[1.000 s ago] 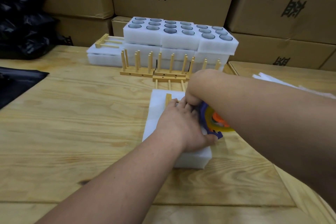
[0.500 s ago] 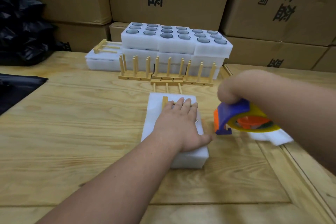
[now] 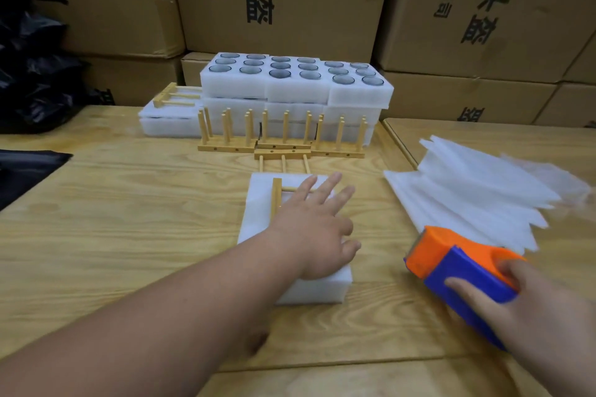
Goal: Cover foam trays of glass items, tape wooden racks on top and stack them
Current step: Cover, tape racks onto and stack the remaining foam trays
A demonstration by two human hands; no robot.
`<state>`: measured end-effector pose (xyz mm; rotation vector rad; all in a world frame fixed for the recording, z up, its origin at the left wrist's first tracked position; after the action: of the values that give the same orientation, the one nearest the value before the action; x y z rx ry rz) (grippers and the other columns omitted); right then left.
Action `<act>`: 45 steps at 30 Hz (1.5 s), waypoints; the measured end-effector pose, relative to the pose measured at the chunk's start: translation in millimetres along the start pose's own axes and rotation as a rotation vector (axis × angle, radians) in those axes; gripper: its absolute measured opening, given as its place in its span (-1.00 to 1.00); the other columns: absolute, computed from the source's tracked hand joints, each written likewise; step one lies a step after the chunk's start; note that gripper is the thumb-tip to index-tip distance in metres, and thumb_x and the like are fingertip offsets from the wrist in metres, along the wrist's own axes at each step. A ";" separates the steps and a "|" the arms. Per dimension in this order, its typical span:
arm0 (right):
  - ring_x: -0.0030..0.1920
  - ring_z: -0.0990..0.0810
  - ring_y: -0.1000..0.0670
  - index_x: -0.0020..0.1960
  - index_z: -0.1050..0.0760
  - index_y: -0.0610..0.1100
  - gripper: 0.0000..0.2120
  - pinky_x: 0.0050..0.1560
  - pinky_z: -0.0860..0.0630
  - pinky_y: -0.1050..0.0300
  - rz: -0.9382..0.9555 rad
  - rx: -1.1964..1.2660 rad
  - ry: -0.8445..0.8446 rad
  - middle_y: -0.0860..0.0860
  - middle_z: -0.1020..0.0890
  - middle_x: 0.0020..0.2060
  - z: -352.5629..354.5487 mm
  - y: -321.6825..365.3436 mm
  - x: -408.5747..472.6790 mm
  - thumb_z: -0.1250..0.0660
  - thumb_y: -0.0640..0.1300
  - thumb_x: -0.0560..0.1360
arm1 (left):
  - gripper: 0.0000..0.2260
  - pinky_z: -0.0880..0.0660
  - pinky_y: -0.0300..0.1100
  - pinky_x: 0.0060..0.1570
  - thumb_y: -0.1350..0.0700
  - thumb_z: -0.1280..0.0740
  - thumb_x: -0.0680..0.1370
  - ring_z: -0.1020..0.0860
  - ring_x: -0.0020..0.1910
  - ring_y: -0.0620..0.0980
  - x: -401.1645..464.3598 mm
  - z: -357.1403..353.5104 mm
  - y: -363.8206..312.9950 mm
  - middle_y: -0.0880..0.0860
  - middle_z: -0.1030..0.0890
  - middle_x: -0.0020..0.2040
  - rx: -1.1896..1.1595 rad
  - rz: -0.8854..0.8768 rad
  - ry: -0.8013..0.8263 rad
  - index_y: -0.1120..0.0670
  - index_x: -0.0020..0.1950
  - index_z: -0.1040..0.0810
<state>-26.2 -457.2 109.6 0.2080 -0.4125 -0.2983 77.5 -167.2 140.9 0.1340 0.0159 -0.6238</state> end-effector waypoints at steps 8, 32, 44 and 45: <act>-0.23 -0.68 -0.17 -0.05 -0.56 0.07 -0.27 -0.30 -0.51 0.07 0.042 -0.136 -0.034 -0.01 -0.69 -0.31 6.8 12.4 -11.2 -0.15 0.63 0.16 | -0.59 -0.15 0.08 0.53 -0.14 -0.04 0.63 -0.55 0.12 0.07 20.7 28.2 -17.8 0.01 -0.50 -0.22 0.167 -0.122 0.257 0.04 -0.25 -0.48; 0.32 -0.58 0.09 0.40 -0.39 0.05 -0.30 0.16 -0.54 0.30 0.217 1.342 0.730 0.22 -0.61 0.28 -87.2 177.8 -28.7 -0.56 -0.27 0.35 | -0.28 -0.45 -0.26 0.29 -0.23 -0.50 0.25 -0.43 0.42 -0.17 -159.1 -70.9 29.2 -0.09 -0.37 0.48 -1.085 0.523 -0.750 -0.47 0.36 -0.31; 0.32 -0.56 0.15 0.50 -0.33 0.06 -0.34 0.32 -0.52 0.08 0.450 1.225 0.927 0.18 -0.61 0.30 -107.5 312.5 -31.9 -0.39 -0.32 0.49 | -0.25 -0.16 0.47 0.41 -0.37 -0.28 0.25 -0.22 0.55 0.20 -170.8 -71.5 67.7 -0.02 -0.37 0.52 -0.240 0.792 -0.492 -0.31 0.45 -0.33; 0.34 -0.54 0.15 0.55 -0.28 0.05 -0.31 0.36 -0.49 0.05 0.487 1.186 0.962 0.16 -0.57 0.35 -107.6 319.2 -29.1 -0.39 -0.27 0.49 | -0.26 -0.12 0.52 0.38 -0.36 -0.30 0.24 -0.22 0.55 0.22 -167.7 -72.3 72.0 -0.01 -0.39 0.50 -0.214 0.843 -0.457 -0.31 0.44 -0.38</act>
<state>70.9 -134.3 84.9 1.3238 0.3795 0.5715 -14.8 -2.4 87.1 -0.2090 -0.3972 0.2022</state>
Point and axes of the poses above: each hand's wrist, its own x-axis towards the middle knuckle, its own z-axis out of the back of the hand, y = z × x, the point moved 1 cm from there along x, towards the middle knuckle
